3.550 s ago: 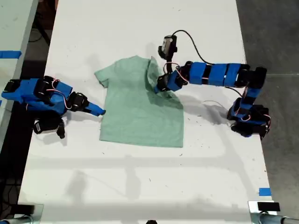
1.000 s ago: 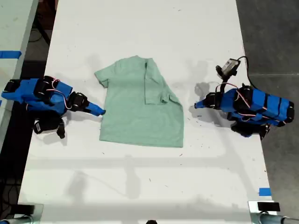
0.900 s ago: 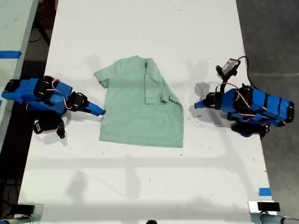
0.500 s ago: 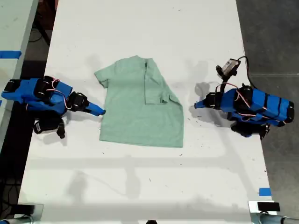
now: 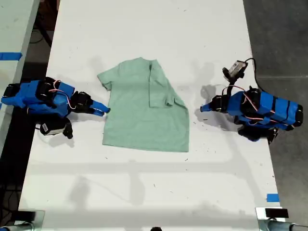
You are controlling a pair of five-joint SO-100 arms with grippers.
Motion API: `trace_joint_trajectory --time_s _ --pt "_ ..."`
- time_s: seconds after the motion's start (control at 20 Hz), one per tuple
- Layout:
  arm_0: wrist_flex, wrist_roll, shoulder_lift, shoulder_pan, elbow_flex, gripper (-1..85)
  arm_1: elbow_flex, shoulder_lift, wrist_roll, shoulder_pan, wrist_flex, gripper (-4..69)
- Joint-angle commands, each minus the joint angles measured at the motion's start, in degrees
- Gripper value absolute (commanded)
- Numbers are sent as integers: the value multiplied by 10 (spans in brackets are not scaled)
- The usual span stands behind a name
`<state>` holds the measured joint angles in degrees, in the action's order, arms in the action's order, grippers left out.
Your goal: Fold t shirt
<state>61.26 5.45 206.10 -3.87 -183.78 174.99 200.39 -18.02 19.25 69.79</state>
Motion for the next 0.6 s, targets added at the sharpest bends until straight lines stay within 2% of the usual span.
trace_joint_trajectory --time_s 0.0,0.2,0.55 --pt "1 2 4 -52 -1 156 29 9 4 -2 3 -6" --pt "1 2 4 -88 -1 156 29 9 4 -2 3 -6" --pt "1 2 4 -88 -1 156 29 9 4 -2 3 -6"
